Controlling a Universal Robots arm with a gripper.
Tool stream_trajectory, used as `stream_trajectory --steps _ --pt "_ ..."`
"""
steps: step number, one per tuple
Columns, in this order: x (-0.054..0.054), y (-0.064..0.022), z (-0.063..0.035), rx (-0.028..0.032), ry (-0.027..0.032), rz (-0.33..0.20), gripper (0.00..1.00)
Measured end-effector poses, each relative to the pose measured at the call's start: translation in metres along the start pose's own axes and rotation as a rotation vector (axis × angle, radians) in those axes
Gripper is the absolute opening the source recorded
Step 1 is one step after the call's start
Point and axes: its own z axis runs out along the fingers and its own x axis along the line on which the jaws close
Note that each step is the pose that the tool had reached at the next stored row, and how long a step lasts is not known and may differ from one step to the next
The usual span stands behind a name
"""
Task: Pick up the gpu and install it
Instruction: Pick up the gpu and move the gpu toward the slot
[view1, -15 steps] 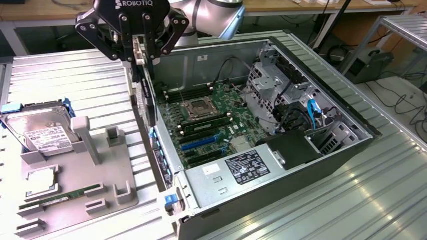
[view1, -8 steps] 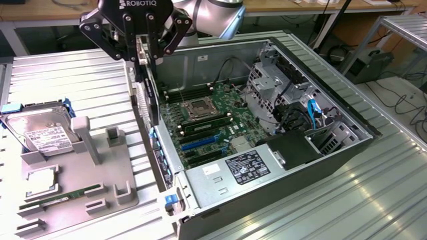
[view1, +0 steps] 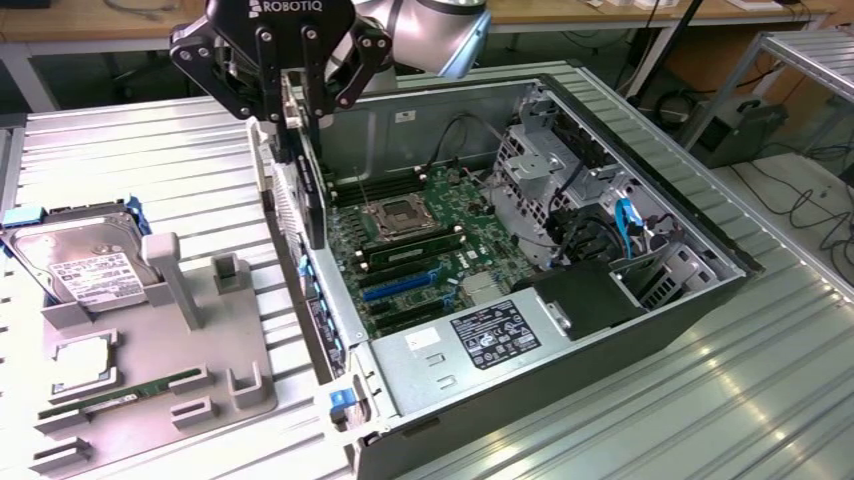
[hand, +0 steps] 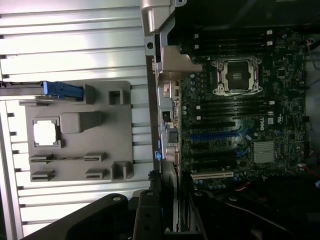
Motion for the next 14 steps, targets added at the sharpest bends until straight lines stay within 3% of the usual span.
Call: stream_trajectory --steps 14 --pt "-0.0054 0.0004 0.0001 0.0006 0.0 0.0 0.26"
